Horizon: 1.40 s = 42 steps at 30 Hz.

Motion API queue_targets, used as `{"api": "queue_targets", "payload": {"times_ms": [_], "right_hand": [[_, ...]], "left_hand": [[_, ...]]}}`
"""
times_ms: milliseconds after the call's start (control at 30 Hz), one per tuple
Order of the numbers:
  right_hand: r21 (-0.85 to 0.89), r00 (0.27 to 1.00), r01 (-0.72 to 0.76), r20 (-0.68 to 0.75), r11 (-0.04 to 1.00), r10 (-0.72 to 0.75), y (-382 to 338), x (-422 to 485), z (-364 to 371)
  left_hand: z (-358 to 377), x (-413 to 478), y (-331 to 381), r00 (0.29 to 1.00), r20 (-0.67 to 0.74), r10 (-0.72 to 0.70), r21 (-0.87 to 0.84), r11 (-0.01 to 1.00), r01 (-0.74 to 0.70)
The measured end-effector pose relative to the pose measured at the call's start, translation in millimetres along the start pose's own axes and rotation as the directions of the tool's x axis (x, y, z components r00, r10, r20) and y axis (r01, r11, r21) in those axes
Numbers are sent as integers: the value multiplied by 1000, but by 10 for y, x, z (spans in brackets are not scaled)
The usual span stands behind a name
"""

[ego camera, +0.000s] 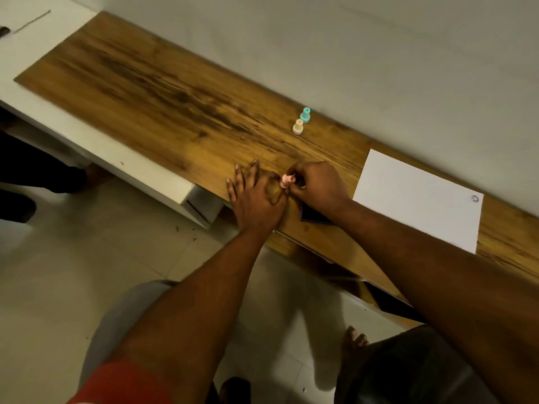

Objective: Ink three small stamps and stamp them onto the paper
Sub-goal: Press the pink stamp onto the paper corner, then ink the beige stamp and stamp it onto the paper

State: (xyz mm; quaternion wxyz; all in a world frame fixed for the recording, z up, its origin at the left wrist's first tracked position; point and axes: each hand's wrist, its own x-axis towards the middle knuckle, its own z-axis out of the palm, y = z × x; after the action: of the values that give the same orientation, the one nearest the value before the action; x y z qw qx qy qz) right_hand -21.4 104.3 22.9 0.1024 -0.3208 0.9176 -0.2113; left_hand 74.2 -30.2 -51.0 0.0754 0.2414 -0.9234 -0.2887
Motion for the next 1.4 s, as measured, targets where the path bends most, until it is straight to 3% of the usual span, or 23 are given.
{"api": "queue_targets", "payload": {"times_ms": [233,533,733,867,1033,1200,1400], "right_hand": [[-94,996,33,81,995,-26,-44,32,8],[-282,982,0,183,959,54,-217,221,-28],[-215,984,-62,148,975,95,-232,231,-33],[-111,997,-73,-22,991,71,-132,343,-159],[-205,979,-133,-179,970,96,68,793,-363],[-364,991,-94,-124,927,52,179,1143,-318],[-336,992,-99,-105,937,67,162,1240,-86]], "left_hand": [[33,-6,30,1000,0,2,35,999,-2],[32,10,46,1000,10,-6,58,998,5],[6,26,12,1000,30,-3,40,999,2],[-38,83,-61,999,26,45,13,999,-46],[-33,146,-154,995,5,102,-19,995,-102],[22,105,-135,994,-79,73,-88,993,-80],[5,108,-93,993,-116,6,-178,984,-27]]}}
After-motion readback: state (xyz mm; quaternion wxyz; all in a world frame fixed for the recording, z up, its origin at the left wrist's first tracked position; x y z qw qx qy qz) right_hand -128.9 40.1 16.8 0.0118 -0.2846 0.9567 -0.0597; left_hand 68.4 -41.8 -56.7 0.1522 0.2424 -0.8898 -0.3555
